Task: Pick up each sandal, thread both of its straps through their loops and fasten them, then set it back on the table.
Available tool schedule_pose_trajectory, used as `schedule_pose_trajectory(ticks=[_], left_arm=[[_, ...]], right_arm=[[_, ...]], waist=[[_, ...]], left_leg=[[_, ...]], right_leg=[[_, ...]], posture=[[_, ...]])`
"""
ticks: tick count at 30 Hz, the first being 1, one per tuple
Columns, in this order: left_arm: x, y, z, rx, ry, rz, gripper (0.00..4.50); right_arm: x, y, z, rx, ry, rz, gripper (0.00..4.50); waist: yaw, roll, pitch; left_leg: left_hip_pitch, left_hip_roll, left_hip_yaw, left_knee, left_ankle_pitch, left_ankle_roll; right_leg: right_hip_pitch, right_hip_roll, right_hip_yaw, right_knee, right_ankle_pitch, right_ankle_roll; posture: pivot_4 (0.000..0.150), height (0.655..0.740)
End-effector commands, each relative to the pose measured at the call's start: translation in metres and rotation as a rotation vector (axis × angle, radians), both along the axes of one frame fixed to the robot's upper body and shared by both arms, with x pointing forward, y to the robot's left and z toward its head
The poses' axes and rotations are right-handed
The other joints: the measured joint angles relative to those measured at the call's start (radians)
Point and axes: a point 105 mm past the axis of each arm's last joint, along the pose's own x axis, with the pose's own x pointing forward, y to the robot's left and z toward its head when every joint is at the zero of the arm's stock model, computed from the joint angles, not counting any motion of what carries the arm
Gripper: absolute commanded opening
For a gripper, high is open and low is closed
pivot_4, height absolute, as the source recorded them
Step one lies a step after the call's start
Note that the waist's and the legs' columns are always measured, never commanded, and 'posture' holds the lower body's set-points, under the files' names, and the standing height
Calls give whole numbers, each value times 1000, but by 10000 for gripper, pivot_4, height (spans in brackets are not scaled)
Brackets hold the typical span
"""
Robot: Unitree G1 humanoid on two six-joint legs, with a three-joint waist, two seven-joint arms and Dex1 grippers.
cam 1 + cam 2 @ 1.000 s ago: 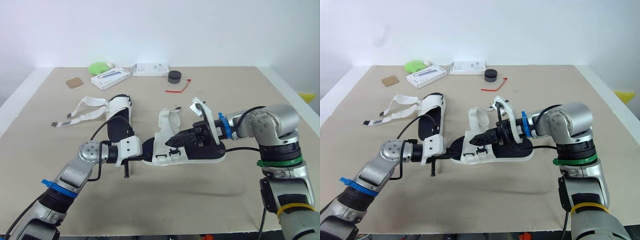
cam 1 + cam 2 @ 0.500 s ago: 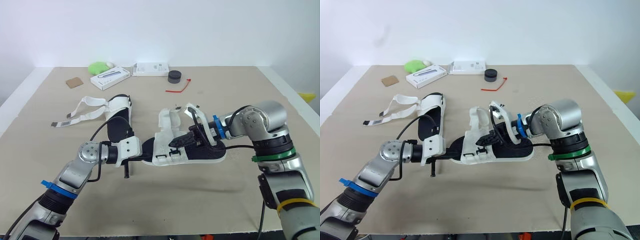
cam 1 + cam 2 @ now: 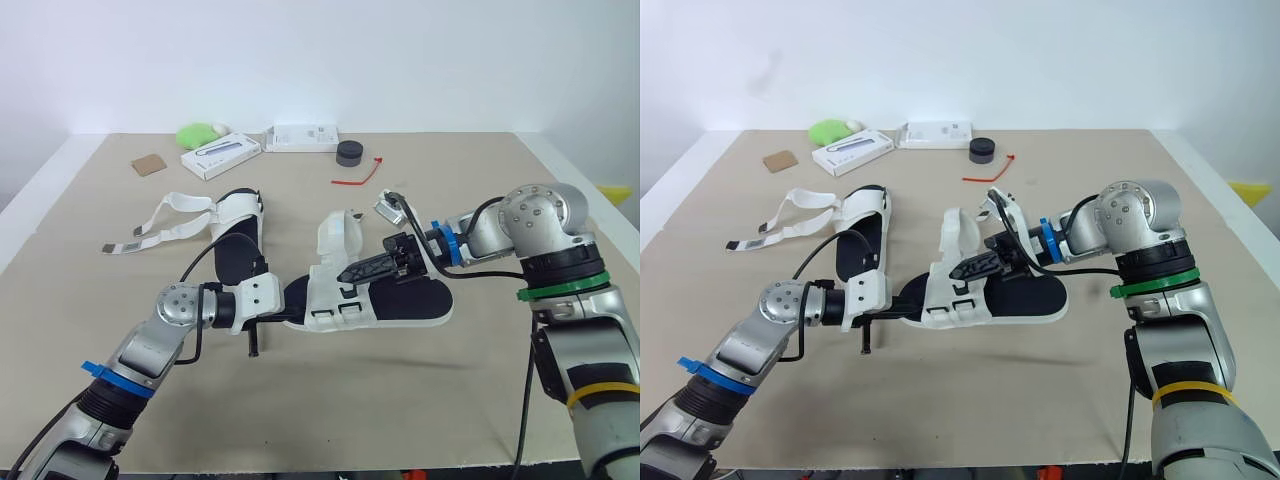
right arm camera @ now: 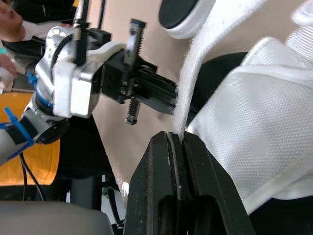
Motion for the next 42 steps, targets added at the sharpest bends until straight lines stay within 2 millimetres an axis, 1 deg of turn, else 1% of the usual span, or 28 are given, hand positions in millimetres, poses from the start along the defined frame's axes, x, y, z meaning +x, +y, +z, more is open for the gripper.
schedule_pose_trajectory(ticks=[1, 7, 15, 19, 24, 29, 42], left_arm=[[-2, 7, -23, 67, 62, 33, 0], [-2, 7, -23, 66, 63, 36, 0], [-2, 7, -24, 67, 63, 37, 0], [-2, 6, -23, 65, 61, 35, 0], [-1, 6, -23, 69, 58, 35, 0], [-2, 6, -24, 72, 59, 35, 0], [-2, 9, -26, 84, 57, 35, 0]], right_arm=[[1, 3, 6, 17, -14, -2, 688], [3, 5, 4, 5, -15, -20, 688], [-7, 2, 6, 3, 6, 14, 688], [-10, -1, -3, -18, 24, 8, 688], [-7, -2, -4, -22, 17, -14, 688], [-6, -1, -4, -20, 19, -20, 688], [-19, 4, 4, 25, 58, 41, 688]], waist=[[0, 0, 0], [0, 0, 0], [0, 0, 0], [0, 0, 0], [0, 0, 0], [0, 0, 0], [0, 1, 0]], left_leg=[[0, 0, 0, 0, 0, 0], [-1, 0, 0, 0, 0, 1], [-3, 1, -3, 0, -1, 1], [-5, 1, -4, 0, -1, 1], [-8, 0, -7, 0, -1, 1], [-8, 0, -7, 0, -1, 1], [-9, 0, -8, 0, -1, 1]], right_leg=[[0, 0, 0, 0, 0, 0], [0, 0, -1, -1, 0, 0], [-1, 0, -3, -3, 0, 0], [-1, -1, -5, -4, 0, 0], [-1, -1, -7, -6, 0, 0], [-1, -2, -8, -7, 0, 1], [-1, -3, -10, -8, 0, 0]], posture=[[1500, 7400], [1500, 7400], [1500, 7400], [1500, 7400], [1500, 7400], [1500, 7400], [1500, 7400]])
